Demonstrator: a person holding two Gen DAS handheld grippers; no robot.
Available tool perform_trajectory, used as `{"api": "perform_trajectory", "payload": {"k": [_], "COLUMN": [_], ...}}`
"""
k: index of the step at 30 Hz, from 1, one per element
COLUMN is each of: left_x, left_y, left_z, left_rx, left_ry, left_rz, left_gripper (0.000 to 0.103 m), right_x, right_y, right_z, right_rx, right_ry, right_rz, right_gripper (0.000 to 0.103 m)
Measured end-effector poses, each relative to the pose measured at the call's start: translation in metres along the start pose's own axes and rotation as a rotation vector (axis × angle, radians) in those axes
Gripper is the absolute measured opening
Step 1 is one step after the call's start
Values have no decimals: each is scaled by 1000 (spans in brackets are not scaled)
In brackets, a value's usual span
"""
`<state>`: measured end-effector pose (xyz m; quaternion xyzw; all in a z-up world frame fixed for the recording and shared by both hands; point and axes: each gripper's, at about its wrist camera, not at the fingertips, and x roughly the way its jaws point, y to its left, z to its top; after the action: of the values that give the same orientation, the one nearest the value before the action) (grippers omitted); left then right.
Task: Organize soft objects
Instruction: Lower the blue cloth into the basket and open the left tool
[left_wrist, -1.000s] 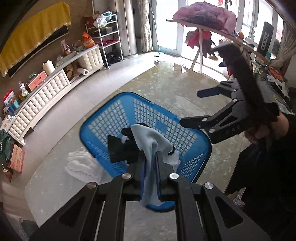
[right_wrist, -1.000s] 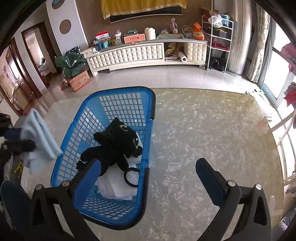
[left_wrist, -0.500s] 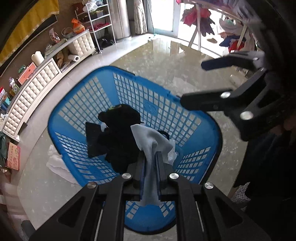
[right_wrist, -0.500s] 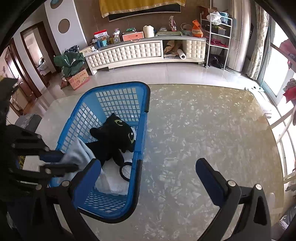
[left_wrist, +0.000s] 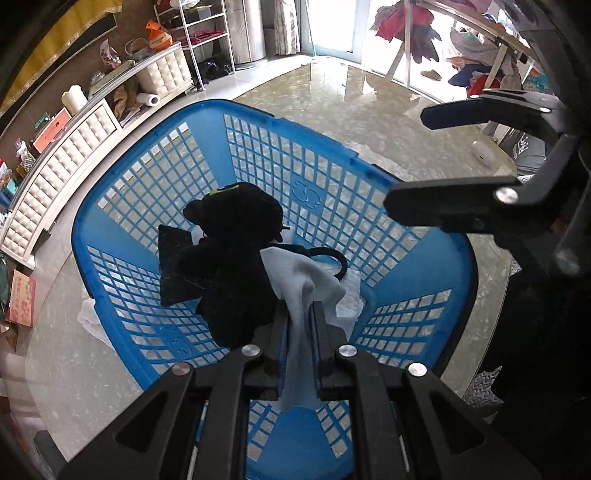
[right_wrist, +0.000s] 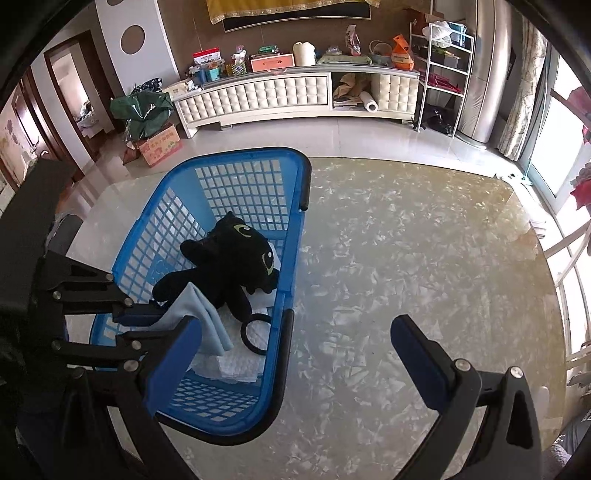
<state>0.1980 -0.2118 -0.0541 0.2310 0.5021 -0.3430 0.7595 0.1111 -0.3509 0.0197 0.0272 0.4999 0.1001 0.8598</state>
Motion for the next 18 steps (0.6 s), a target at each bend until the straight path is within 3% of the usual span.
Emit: {"api": "perform_trajectory", "payload": {"k": [4, 6, 8, 9, 11, 13, 18], "left_x": [2, 2, 1, 0, -2, -6, -26], "left_y": [2, 2, 2, 4, 6, 7, 12], "left_z": [-1, -2, -3, -2, -2, -2, -4], "left_rx": [-13, -9, -12, -16, -22, -22, -11], "left_ry": [1, -2, -7, -14, -19, -30, -68], "left_rz": [-5, -1, -6, -5, -5, 7, 21], "left_gripper": [9, 20, 39, 44, 67, 81, 85], "right_x": [2, 4, 3, 3, 2, 2, -1], "right_y": [0, 0, 0, 0, 1, 1, 4], "right_z": [-1, -1, -1, 0, 0, 0, 2], "right_rx": [-1, -1, -2, -2, -2, -1, 10], "right_ry": [6, 11, 11, 9, 7, 7, -9], "right_rz": [-2, -5, -5, -4, -4, -4, 51], "right_gripper": [103, 103, 103, 103, 103, 103, 103]}}
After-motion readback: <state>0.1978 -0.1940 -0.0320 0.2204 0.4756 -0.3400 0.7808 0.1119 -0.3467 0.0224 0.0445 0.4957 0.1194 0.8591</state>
